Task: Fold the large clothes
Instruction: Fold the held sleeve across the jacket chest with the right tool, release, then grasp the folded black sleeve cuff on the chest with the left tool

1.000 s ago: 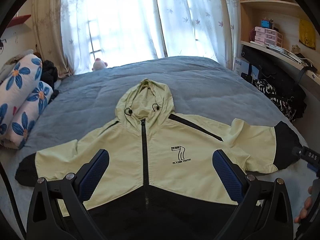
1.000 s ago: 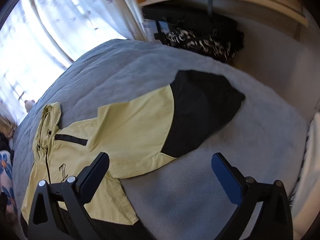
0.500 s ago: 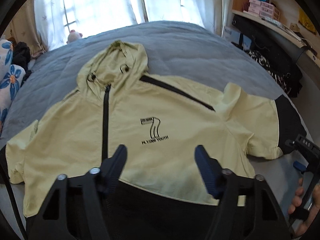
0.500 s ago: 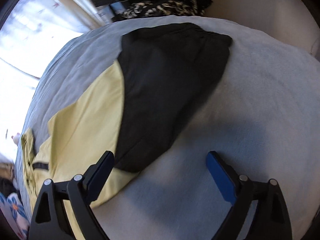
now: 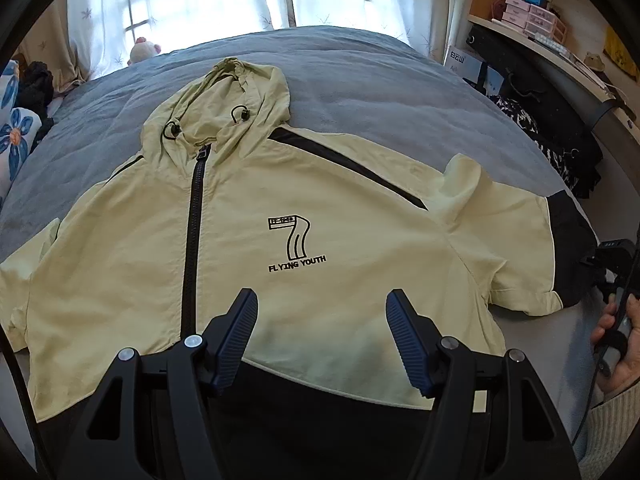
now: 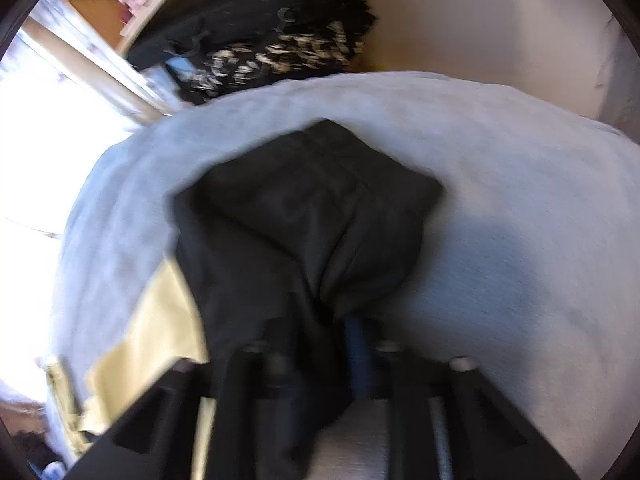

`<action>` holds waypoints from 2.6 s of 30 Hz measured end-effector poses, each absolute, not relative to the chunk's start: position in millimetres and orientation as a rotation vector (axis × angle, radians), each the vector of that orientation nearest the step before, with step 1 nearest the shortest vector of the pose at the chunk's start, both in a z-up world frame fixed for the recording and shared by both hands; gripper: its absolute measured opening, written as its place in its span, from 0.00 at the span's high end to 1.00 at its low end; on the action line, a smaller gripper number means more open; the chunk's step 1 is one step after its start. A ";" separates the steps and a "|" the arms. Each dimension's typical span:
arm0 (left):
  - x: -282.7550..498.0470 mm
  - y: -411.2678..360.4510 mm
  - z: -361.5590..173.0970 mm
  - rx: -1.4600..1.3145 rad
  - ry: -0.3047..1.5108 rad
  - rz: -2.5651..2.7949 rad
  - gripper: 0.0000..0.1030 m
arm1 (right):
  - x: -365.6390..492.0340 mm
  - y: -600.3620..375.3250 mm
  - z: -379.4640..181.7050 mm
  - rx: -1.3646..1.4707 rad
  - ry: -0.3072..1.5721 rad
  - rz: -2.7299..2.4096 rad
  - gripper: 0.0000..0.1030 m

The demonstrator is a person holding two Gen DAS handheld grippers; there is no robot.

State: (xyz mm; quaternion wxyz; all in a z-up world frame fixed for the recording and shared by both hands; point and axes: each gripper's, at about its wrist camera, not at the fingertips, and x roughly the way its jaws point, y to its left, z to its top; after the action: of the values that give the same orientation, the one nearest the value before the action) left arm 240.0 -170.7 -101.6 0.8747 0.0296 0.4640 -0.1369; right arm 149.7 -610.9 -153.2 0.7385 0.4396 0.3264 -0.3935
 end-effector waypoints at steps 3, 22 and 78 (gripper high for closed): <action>237.4 -162.9 -93.5 0.062 0.951 -0.265 0.37 | 150.2 -593.6 -116.9 0.864 0.627 -0.805 0.87; 239.5 -33.4 -107.9 -0.221 1.005 -0.097 0.24 | 214.5 -267.6 -121.5 0.067 0.922 -0.031 0.67; 299.9 -15.1 -134.6 -0.173 1.092 -0.181 0.35 | 109.2 -342.8 -147.2 0.309 0.983 -0.311 0.47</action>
State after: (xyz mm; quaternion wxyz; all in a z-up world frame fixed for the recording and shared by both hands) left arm 299.9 -15.1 -134.6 0.8472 -0.0823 0.5178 -0.0860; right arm 109.2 -342.8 -147.2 0.8586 0.1472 0.4682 -0.1480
